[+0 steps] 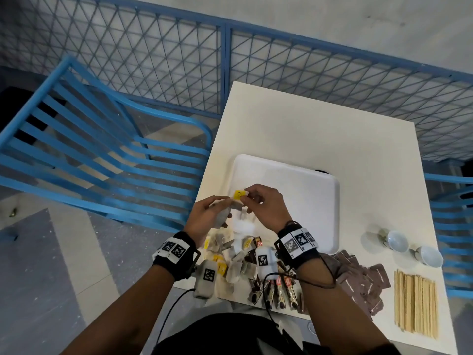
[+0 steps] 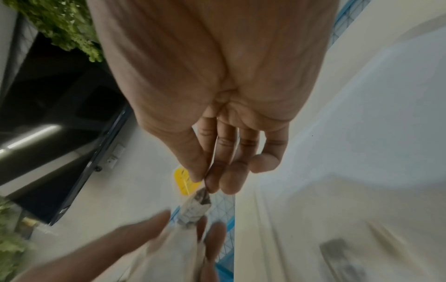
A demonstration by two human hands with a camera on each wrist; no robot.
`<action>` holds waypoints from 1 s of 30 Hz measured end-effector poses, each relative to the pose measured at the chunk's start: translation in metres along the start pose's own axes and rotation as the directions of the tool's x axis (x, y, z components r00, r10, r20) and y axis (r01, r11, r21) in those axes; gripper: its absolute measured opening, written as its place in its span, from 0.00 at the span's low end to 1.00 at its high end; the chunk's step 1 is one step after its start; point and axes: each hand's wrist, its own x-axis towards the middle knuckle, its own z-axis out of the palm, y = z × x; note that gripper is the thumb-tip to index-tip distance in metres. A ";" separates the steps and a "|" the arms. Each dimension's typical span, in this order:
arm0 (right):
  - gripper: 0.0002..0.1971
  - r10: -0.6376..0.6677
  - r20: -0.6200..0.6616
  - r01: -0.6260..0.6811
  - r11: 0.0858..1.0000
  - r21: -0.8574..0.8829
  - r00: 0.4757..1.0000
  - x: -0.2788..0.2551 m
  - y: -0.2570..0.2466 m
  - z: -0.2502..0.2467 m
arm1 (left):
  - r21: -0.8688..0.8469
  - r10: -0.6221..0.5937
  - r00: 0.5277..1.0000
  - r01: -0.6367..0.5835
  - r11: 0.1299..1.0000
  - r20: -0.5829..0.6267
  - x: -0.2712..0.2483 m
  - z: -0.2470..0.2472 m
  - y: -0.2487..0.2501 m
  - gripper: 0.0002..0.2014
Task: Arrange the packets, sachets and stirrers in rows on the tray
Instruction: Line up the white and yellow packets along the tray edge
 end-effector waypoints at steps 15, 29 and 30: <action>0.05 0.295 -0.099 -0.309 0.933 -0.186 0.950 0.149 0.056 0.001 | 0.088 -0.051 0.998 0.053 0.995 -0.030 0.055 -0.025 -0.012 0.19; 0.11 0.317 -0.171 -0.343 0.927 -0.151 0.933 0.175 0.051 0.012 | 0.114 -0.075 0.995 0.082 0.990 -0.064 0.060 -0.030 -0.016 0.05; 0.12 0.315 -0.172 -0.341 0.929 -0.146 0.933 0.175 0.051 0.012 | 0.112 -0.076 0.995 0.082 0.990 -0.063 0.060 -0.030 -0.015 0.05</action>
